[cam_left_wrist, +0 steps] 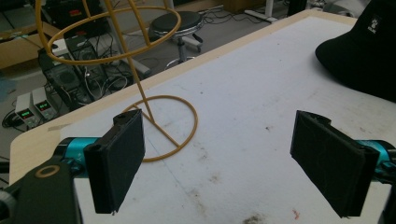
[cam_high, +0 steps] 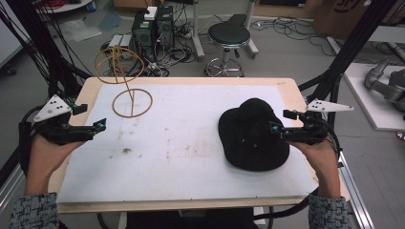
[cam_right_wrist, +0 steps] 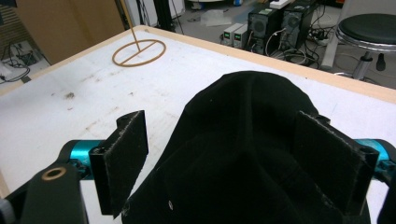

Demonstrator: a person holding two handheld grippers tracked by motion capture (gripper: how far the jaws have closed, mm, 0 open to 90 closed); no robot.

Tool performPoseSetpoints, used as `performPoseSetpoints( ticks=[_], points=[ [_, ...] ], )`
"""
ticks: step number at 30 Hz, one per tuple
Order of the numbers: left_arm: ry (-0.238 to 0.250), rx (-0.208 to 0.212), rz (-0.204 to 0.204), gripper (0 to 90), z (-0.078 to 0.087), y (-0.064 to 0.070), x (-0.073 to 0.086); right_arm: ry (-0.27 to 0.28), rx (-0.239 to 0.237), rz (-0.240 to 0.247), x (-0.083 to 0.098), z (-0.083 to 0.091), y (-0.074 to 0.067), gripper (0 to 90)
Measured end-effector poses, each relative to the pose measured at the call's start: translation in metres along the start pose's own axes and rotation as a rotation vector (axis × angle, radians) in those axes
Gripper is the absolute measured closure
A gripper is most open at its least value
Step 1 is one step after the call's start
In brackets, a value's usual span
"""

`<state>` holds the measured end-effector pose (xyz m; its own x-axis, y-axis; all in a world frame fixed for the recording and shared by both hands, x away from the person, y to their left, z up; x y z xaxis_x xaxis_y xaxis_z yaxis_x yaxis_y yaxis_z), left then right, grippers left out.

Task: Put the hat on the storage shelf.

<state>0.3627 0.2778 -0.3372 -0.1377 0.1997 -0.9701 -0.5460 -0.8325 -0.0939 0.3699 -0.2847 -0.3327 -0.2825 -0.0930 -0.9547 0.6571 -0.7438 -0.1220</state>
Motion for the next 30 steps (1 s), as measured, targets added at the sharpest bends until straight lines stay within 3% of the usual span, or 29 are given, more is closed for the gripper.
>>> performPoseSetpoints(
  ticks=[18, 30],
  points=[
    [0.007, 0.004, 0.007, 18.3, -0.002, 0.001, 0.000, 0.043, 0.005, -0.007, -0.002, -0.005, 0.003, 22.2],
    [0.010, -0.004, 0.005, 18.3, 0.002, -0.001, -0.001, 0.091, 0.051, -0.007, 0.001, -0.020, 0.011, 27.5]
  ],
)
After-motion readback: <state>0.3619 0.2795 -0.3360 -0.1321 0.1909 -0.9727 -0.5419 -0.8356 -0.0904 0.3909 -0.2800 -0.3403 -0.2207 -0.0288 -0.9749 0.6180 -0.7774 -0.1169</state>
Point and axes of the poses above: each handheld gripper's, and its own axes: z roughly backward along the jaws, x roughly out of its underside, y roughly to its right, the point moved 7 cm from there along -z, roughly forward along the jaws, and after that the axes turned 9 degrees about y, right-handed, at the moved point
